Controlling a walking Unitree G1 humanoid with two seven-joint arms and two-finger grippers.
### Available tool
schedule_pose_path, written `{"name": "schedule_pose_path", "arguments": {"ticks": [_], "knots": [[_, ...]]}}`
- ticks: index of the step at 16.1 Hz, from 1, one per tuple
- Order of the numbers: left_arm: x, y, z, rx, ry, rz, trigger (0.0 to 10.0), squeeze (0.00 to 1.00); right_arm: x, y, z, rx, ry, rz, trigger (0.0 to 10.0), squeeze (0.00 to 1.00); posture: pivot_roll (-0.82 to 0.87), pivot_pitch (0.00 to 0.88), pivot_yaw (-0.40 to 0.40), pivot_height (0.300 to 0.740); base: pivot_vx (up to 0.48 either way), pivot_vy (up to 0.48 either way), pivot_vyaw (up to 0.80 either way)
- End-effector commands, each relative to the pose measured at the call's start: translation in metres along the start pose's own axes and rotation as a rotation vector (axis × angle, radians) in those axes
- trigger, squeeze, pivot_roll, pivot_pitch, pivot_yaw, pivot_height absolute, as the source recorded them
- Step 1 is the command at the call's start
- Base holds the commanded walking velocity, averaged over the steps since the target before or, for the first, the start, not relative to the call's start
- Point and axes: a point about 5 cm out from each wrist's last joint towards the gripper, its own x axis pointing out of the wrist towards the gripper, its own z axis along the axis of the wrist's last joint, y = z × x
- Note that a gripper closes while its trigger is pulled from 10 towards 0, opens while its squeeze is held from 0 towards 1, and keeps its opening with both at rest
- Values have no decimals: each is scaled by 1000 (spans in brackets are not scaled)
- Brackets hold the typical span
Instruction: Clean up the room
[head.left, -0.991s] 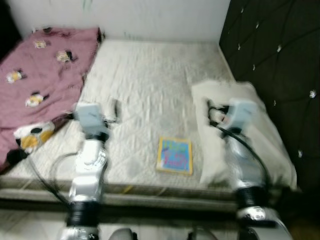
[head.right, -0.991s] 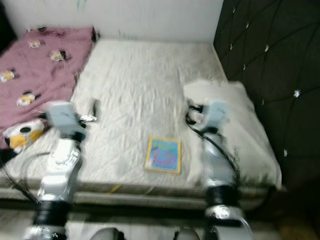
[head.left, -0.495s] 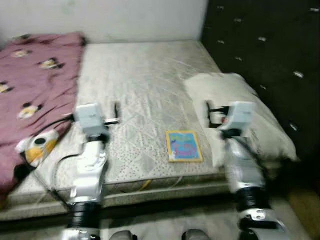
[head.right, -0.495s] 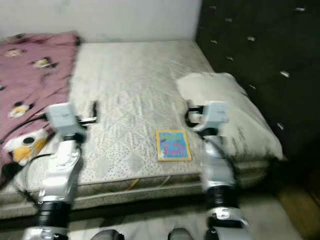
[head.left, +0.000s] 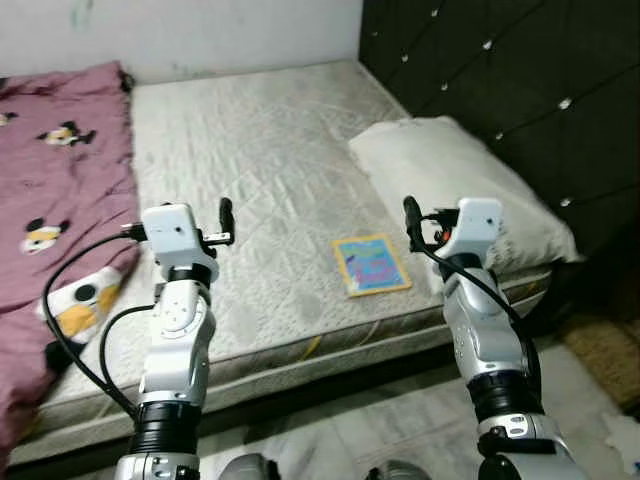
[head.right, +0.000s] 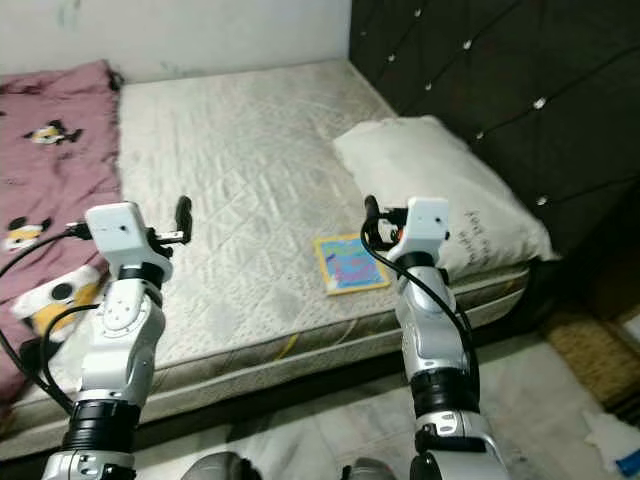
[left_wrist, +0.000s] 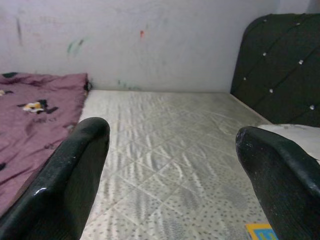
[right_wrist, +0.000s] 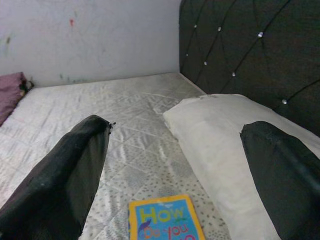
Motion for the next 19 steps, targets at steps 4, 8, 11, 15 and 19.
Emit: {"name": "schedule_pose_path", "arguments": {"ticks": [4, 8, 11, 15, 19], "knots": [[0, -5, 4, -10, -25, -30, 10000, 0, 1, -3, 3, -5, -7, -4, 10000, 0, -51, 0, 37, 740, 400, 0, -223], [-1, -5, 3, -14, -23, -33, 10000, 0, 2, -3, 3, -11, -7, 0, 10000, 0, -50, 0, 34, 740, 480, 0, 0], [1, -6, 2, -21, -10, -4, 10000, 0, 3, -4, 4, -15, -9, -1, 10000, 0, -49, 0, 35, 740, 160, 0, 0], [1, -8, -1, -25, 1, -8, 10000, 0, 3, -8, 5, -26, -14, -8, 10000, 0, -53, 0, 39, 740, 0, 0, 0], [0, -8, -2, -47, 11, -13, 10000, 0, 2, -7, 3, -24, -10, -5, 10000, 0, -50, 0, 39, 740, 0, 357, -548]]}}
